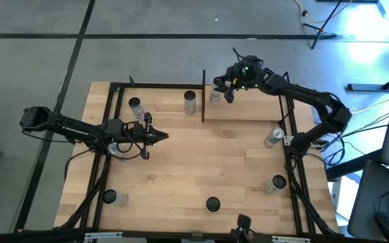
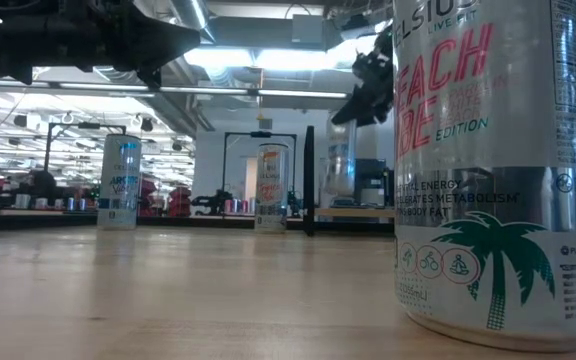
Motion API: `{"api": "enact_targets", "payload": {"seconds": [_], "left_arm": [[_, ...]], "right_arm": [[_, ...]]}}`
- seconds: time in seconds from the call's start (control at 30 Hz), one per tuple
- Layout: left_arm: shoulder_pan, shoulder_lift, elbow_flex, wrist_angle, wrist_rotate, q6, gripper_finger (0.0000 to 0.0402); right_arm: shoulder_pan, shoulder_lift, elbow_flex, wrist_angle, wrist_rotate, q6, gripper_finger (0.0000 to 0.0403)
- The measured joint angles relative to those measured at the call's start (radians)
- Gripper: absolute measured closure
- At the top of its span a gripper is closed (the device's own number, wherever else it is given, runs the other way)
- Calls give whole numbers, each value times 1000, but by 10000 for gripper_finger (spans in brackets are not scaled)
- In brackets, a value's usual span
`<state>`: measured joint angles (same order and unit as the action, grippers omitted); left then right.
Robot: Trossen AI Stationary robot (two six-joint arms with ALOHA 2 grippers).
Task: Place canned beverage on shelf
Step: Put the bottom blue-white soda can on the shelf, then put the blue-white soda can aligned with the other blue-white soda can on the shelf
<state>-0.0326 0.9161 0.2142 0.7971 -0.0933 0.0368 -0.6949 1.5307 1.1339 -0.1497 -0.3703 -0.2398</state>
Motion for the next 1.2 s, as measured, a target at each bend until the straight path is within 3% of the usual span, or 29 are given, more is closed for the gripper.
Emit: {"api": "enact_targets", "payload": {"seconds": [0.63,0.97,1.07,1.2], "left_arm": [[0,0,0,5,1,1,388],[0,0,0,5,2,1,388],[0,0,0,5,2,1,388],[-1,0,0,7,9,-5,388]], "right_arm": [[1,58,15,26,-6,-4,185],[2,61,16,34,-22,25,39],[2,52,16,36,-18,31,14],[2,-21,55,-51,-16,33,10]]}}
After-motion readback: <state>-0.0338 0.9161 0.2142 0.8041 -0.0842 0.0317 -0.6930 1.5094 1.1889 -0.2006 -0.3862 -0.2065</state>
